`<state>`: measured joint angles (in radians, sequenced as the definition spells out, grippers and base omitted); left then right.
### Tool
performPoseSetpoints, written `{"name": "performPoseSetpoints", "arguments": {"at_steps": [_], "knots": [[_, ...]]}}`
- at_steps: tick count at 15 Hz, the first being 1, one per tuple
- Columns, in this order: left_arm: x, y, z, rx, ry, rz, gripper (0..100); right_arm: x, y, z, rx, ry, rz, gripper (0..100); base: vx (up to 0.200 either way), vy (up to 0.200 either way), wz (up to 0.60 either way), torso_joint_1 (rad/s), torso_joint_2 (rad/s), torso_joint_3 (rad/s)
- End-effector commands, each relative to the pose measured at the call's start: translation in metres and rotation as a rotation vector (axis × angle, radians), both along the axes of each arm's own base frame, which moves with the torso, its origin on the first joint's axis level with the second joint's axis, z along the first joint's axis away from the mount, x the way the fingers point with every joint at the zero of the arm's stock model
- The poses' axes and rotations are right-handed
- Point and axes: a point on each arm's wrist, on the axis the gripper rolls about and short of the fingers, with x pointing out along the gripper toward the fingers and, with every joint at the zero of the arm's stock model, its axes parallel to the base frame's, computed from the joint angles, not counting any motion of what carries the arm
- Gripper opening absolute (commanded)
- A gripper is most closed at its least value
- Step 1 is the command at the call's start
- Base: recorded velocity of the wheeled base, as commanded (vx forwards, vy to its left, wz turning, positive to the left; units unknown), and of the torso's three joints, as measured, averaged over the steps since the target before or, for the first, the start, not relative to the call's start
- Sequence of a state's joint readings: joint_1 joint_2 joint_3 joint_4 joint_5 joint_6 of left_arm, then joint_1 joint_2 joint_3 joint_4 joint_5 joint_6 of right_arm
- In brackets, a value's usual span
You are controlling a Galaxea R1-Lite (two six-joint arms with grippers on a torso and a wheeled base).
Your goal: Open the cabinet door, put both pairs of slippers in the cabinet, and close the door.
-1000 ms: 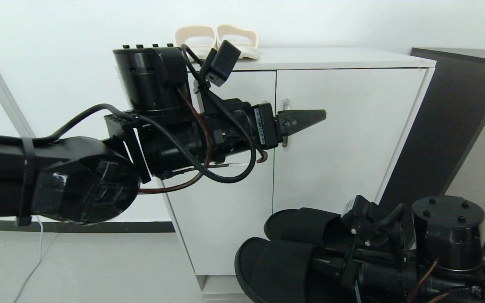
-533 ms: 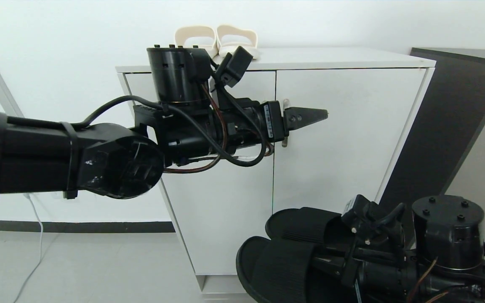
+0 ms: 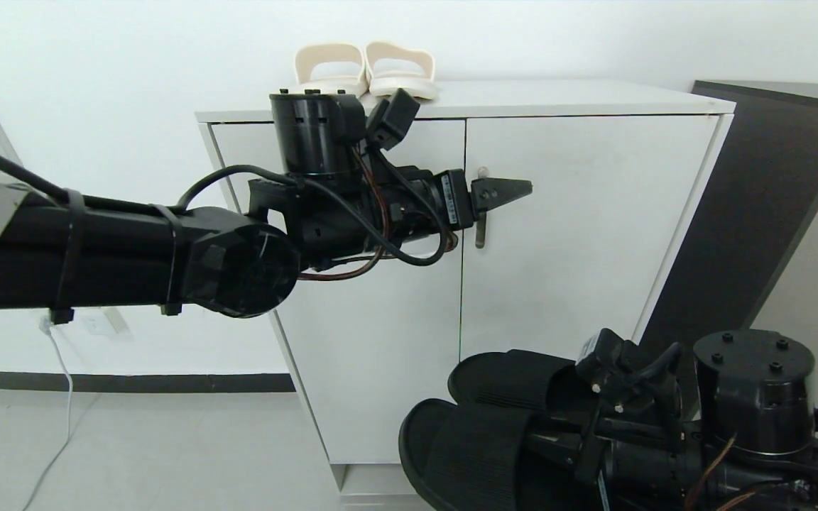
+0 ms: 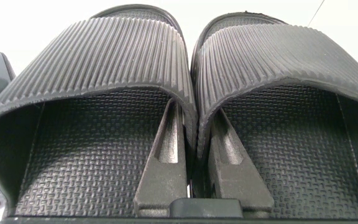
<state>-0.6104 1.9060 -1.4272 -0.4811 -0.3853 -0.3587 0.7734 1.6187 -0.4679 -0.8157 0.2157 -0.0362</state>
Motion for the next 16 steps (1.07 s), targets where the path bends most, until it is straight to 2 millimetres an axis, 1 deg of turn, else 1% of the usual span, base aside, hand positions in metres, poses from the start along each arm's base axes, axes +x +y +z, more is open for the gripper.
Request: {"name": "performPoseSetpoints", "arguments": {"at_steps": [1, 4, 6, 11, 12, 16], "knots": [[0.010, -0.002, -0.007, 0.008, 0.010, 0.012, 100, 0.000, 0.000, -0.001, -0.003, 0.002, 0.000, 0, 0.000, 0.000, 0.00, 0.000, 0.00, 0.000], [0.018, -0.001, -0.012, 0.012, 0.016, 0.028, 100, 0.001, 0.000, -0.001, -0.002, 0.001, -0.001, 0, 0.000, 0.000, 0.00, 0.000, 0.00, 0.000], [0.023, -0.003, -0.015, 0.013, 0.017, 0.028, 100, 0.001, 0.000, 0.000, -0.001, 0.000, -0.001, 0, 0.000, 0.000, 0.00, 0.000, 0.00, 0.000], [0.027, -0.007, -0.020, 0.019, 0.026, 0.026, 100, 0.001, 0.000, -0.001, -0.003, 0.002, -0.003, 0, 0.000, 0.000, 0.00, 0.000, 0.00, 0.000], [0.027, -0.007, -0.020, 0.019, 0.026, 0.026, 0, 0.002, 0.001, -0.003, -0.008, 0.006, -0.004, 0, 0.000, 0.000, 0.00, 0.000, 0.00, 0.000], [0.025, -0.006, -0.020, 0.019, 0.027, 0.025, 0, 0.003, 0.001, -0.003, -0.009, 0.009, -0.004, 0, 0.000, 0.000, 0.00, 0.000, 0.00, 0.000]]}}
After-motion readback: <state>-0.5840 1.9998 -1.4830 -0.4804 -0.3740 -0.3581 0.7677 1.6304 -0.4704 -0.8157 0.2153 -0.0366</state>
